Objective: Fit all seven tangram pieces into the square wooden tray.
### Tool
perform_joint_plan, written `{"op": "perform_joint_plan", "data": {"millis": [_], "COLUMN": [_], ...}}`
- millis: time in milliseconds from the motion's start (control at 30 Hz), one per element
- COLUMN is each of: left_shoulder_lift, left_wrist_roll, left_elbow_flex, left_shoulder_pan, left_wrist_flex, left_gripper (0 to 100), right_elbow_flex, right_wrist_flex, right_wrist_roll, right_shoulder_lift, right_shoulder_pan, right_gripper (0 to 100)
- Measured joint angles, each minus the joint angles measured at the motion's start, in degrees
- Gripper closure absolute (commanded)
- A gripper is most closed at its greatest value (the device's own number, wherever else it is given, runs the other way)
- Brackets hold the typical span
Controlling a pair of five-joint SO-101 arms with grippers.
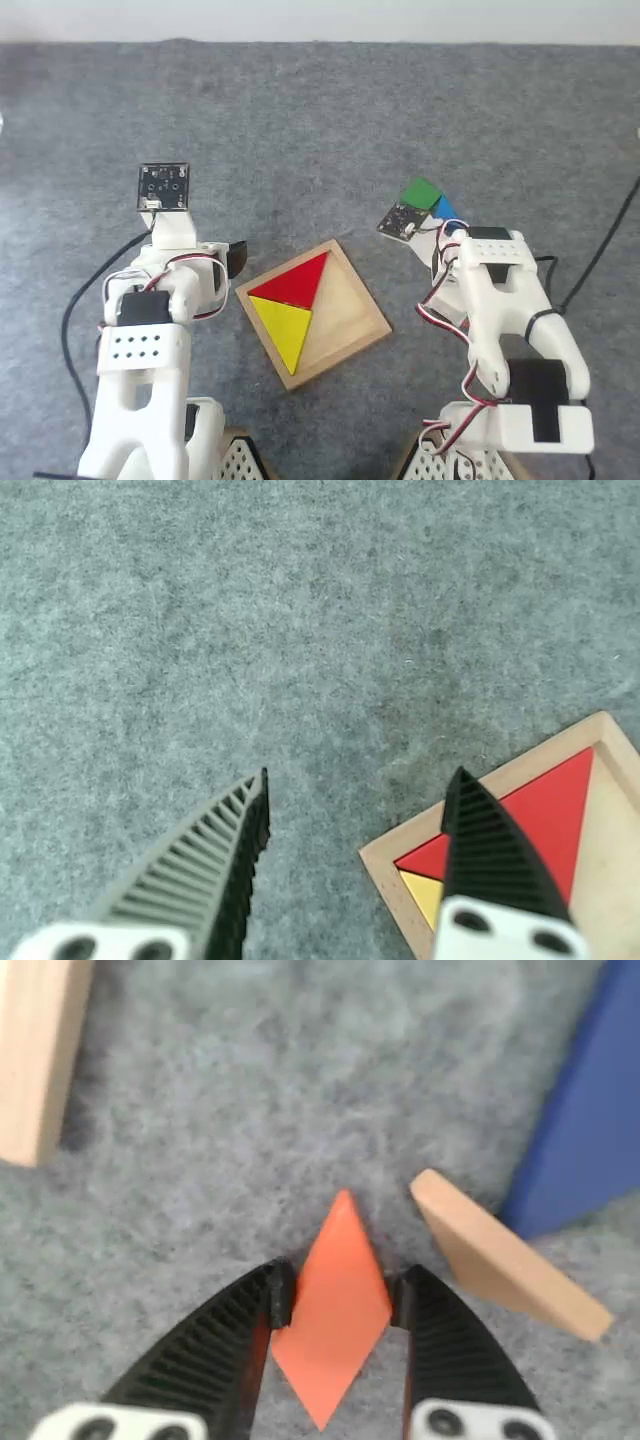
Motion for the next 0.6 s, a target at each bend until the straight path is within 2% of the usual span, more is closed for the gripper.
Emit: {"op": "perform_joint_plan", "data": {"millis": [200, 333, 600], "left_shoulder_lift": [0.0, 0.0, 0.0], "left_wrist_roll": [0.0, 0.0, 0.1], "left_elbow_flex": [0.1, 0.1, 0.1], "left_shoulder_pan": [0.0, -0.1, 0.0], "left_wrist_flex": [0.0, 0.0, 0.0], "left_gripper": [73, 73, 73], "right_elbow_flex": [-0.7, -2.9, -6.3], "right_wrist_flex": [-0.1, 0.3, 0.3], "right_wrist_roll": [-4.1, -7.5, -9.6], "right_shoulder_lift": [0.2, 1.1, 1.2], "right_shoulder_pan": [2.5, 6.9, 15.7], "right_gripper": [89.0, 91.5, 91.5]}}
